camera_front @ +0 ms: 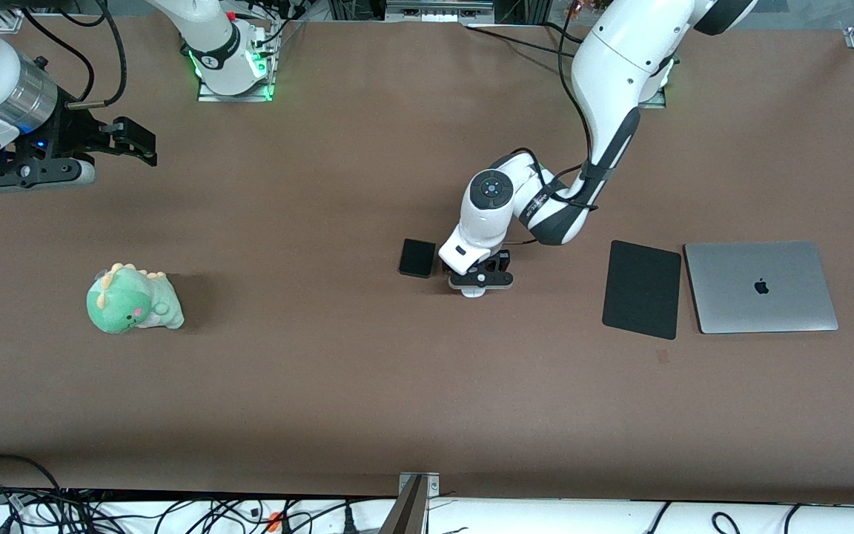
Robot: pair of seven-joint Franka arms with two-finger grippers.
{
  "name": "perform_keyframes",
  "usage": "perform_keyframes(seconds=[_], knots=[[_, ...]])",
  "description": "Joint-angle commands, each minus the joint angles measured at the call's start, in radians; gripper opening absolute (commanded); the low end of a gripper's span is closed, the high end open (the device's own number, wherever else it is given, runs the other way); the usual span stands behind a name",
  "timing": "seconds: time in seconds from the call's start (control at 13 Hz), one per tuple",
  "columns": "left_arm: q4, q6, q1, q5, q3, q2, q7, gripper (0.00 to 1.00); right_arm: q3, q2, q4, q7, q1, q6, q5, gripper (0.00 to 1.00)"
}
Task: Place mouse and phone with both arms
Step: 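Lower the left gripper onto the white mouse and grasp it, then carry the mouse with the left gripper while the right gripper reaches the phone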
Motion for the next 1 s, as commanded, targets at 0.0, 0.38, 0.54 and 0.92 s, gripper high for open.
perform_keyframes(seconds=[0.0, 0.38, 0.54, 0.92], knots=[[0.005, 0.001, 0.001, 0.026, 0.011, -0.018, -0.021, 0.32, -0.013, -0.019, 0.0, -0.004, -0.014, 0.008, 0.005, 1.0], [0.026, -0.198, 0.083, 0.013, -0.001, -0.156, 0.012, 0.31, -0.022, -0.023, 0.003, -0.009, -0.012, -0.001, 0.034, 1.0], [0.083, -0.379, 0.113, -0.036, -0.001, -0.21, 0.127, 0.31, -0.019, -0.023, 0.002, -0.01, -0.012, -0.004, 0.034, 1.0], [0.206, -0.714, 0.301, -0.081, -0.003, -0.282, 0.539, 0.3, -0.001, 0.032, -0.021, 0.078, 0.035, 0.051, 0.063, 1.0]])
